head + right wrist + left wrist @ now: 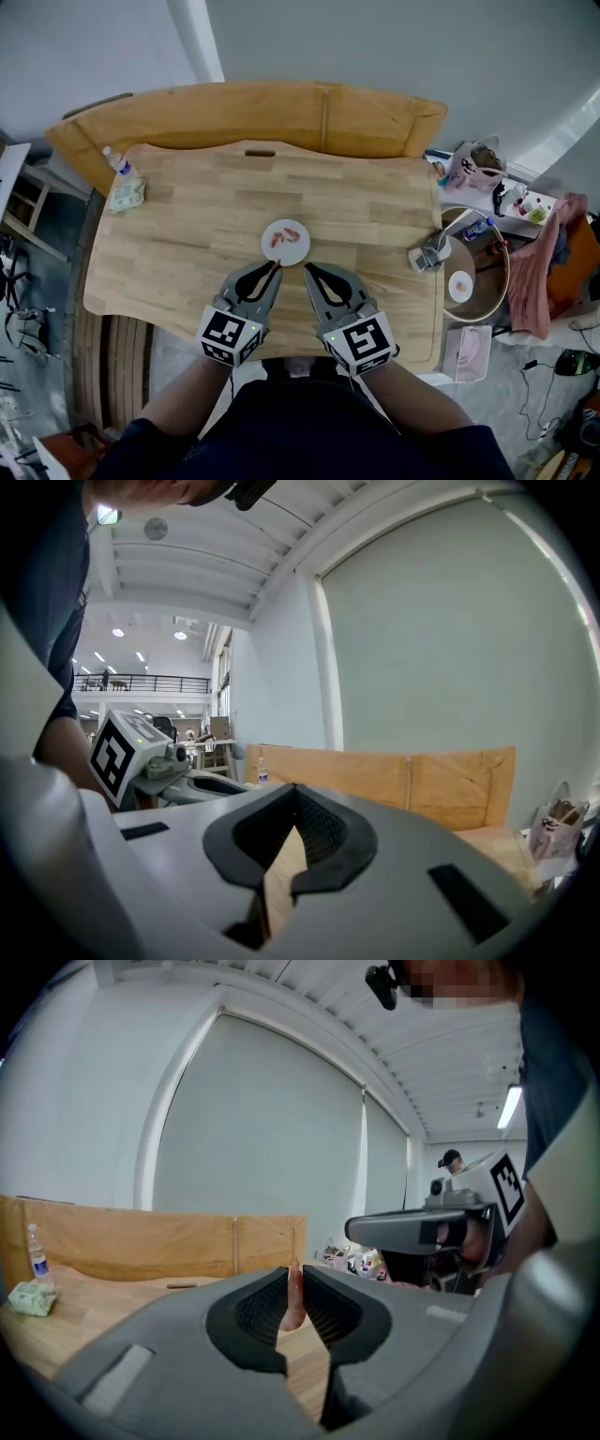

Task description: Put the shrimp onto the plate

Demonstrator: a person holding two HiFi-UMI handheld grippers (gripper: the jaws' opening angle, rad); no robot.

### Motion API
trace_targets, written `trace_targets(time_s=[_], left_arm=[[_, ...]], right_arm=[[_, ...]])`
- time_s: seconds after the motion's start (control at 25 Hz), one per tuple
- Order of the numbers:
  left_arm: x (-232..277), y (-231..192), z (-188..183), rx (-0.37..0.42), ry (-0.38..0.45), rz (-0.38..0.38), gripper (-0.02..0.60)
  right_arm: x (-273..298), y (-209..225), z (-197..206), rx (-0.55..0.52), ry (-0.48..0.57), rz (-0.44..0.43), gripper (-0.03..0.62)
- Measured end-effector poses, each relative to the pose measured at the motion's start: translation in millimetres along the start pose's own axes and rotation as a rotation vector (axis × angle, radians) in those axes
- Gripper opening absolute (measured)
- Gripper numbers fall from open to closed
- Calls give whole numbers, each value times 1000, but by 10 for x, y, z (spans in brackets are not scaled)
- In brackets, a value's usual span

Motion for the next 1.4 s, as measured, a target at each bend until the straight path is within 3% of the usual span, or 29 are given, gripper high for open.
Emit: trace_targets(time_s=[0.52, 1.04, 1.4], left_arm=[[776, -245, 717, 126, -190, 12, 54], [1433, -422, 1771, 281, -442, 52, 54], [1700, -549, 2258, 332, -575, 58, 54]], right_arm=[[282, 434, 305, 58, -39, 42, 9], [260, 622, 512, 92, -72, 72, 9], [248, 684, 513, 103, -70, 79, 9]])
Point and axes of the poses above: the fingertips, and each gripper's own axes: x forward along the fingers, y to its right, z out of its underside, the point moved 2 cm from there along -x, backward along the fingers, and after that the axes turned 5 degrees about -z, right-handed, at the moved point
